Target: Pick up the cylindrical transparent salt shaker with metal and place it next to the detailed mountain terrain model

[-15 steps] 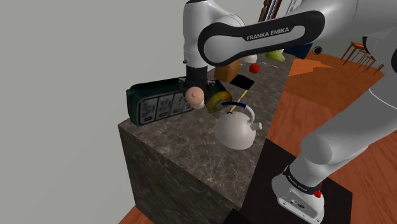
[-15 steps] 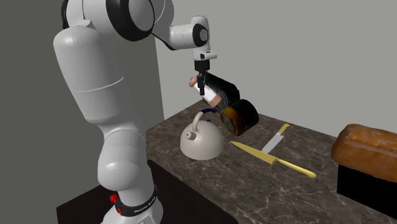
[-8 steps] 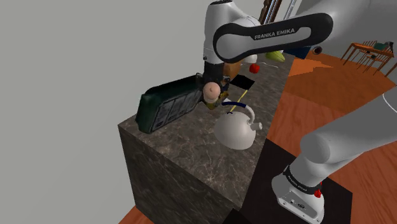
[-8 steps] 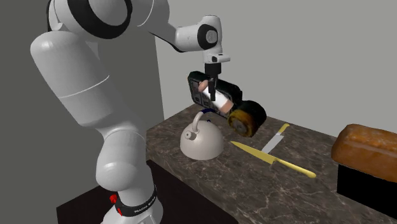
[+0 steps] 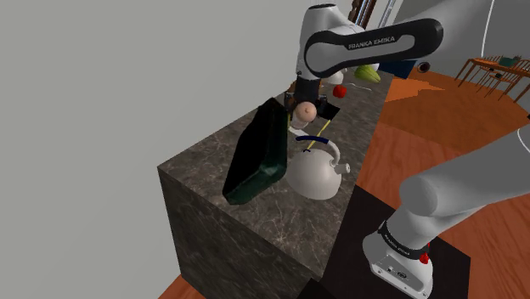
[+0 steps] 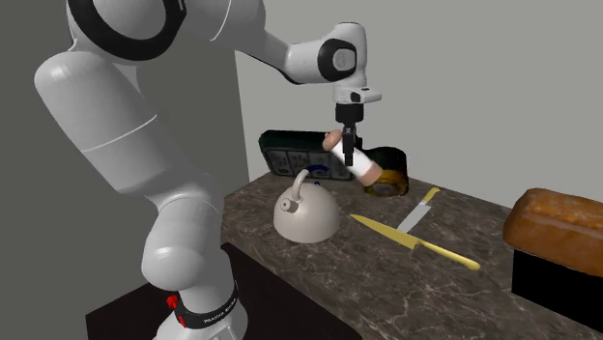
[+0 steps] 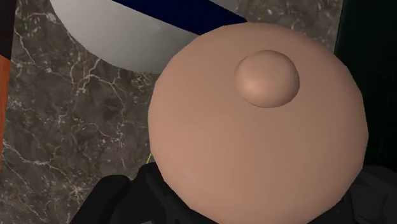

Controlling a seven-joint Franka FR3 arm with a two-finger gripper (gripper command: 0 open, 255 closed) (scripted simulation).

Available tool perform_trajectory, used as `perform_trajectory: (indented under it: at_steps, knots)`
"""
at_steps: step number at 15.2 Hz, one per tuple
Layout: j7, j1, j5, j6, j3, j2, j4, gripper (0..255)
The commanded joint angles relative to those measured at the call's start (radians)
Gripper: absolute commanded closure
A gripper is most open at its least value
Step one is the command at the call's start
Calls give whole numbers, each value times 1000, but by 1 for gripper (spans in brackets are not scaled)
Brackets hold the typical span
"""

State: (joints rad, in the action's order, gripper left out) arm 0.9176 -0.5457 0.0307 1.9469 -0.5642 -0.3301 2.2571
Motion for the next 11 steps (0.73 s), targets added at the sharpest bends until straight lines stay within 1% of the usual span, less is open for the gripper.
perform_trajectory:
  at_steps: [1, 6, 11]
  knots:
    - [-51, -21, -12, 14, 37, -2, 15, 255]
    - [-167, -73, -43, 40, 119, 7, 25, 255]
    - [-275, -129, -81, 64, 195, 43, 7, 255]
